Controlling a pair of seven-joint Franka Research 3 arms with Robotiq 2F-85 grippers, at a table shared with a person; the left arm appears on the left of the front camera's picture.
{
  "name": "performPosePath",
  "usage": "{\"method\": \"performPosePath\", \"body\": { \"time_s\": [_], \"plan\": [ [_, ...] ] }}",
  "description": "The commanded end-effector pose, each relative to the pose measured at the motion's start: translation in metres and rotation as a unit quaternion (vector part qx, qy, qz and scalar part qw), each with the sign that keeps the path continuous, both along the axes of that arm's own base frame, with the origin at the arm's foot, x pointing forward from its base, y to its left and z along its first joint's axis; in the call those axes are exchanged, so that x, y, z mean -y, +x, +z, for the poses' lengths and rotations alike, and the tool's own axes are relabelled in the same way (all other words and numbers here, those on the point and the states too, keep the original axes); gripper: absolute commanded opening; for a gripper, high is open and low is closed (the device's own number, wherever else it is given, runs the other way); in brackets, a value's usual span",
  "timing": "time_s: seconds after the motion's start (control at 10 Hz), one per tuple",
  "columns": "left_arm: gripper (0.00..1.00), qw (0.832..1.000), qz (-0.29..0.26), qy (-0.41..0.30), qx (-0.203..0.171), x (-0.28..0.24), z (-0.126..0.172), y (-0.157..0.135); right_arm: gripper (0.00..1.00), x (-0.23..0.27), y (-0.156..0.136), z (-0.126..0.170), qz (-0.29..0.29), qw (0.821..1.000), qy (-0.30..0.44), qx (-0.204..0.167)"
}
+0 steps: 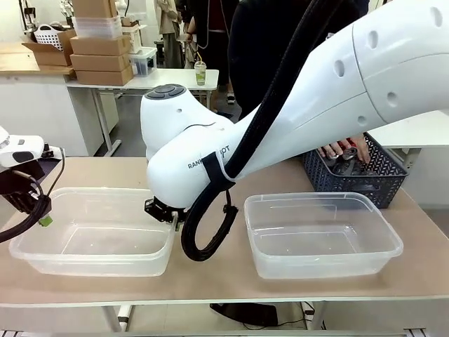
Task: Sort the waste into each basket.
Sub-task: Pick up the Organizing box on the left side of the table and lift it.
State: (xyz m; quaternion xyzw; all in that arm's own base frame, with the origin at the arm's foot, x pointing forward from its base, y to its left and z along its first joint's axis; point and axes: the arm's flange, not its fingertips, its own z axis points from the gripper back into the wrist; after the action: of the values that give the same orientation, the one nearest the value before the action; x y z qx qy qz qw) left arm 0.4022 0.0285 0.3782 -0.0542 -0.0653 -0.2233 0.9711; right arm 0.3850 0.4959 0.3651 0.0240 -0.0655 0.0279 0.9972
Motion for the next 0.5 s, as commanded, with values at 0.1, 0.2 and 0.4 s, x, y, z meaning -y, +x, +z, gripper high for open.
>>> {"method": "performPosePath", "body": {
  "time_s": [0.1, 0.2, 0.4],
  "plan": [
    [0.0, 0.999, 0.031, -0.011, -0.041, 0.009, 0.039, -0.023, 0.0, 0.039, 0.016, 0.033, -0.018, 0.996, -0.089, -0.009],
    [0.0, 0.998, 0.021, -0.041, -0.05, 0.018, 0.062, -0.019, 0.0, 0.059, 0.024, 0.052, 0.008, 0.994, -0.11, -0.028],
    [0.0, 0.999, 0.023, -0.02, -0.033, 0.054, 0.109, 0.011, 0.0, 0.104, 0.026, 0.085, 0.055, 0.99, -0.116, -0.057]
  ]
}}
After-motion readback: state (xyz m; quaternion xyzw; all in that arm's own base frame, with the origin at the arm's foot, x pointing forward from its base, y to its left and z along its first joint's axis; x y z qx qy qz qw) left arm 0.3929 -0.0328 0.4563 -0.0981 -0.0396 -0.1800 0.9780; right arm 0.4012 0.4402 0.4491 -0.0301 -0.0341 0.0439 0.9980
